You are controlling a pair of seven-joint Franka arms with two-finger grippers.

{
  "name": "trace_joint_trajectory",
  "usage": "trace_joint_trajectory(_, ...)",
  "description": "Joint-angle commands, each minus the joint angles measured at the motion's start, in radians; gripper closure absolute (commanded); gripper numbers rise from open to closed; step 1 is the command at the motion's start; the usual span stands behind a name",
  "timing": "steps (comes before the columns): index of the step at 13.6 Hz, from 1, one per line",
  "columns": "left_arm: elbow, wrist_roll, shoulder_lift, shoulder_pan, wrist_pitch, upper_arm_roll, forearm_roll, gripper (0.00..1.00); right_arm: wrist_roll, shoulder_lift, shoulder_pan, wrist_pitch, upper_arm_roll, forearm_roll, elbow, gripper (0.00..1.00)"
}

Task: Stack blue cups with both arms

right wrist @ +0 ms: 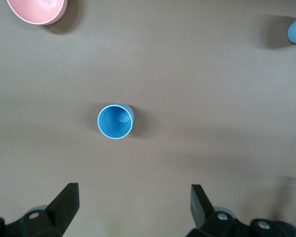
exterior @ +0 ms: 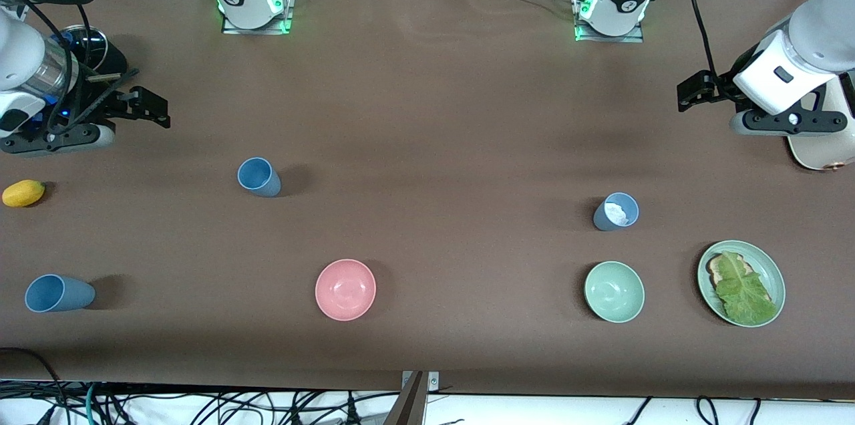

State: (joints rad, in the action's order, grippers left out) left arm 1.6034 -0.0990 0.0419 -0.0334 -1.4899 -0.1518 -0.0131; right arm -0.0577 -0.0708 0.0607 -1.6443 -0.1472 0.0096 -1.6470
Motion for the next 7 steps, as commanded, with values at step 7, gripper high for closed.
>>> trace_joint_trajectory(7, -0.031, 0.021, 0.070, 0.003, 0.002, 0.000, 0.004, 0.00, -0.019, 0.003, 0.004, 0.026, -0.009, -0.005, 0.013, 0.00)
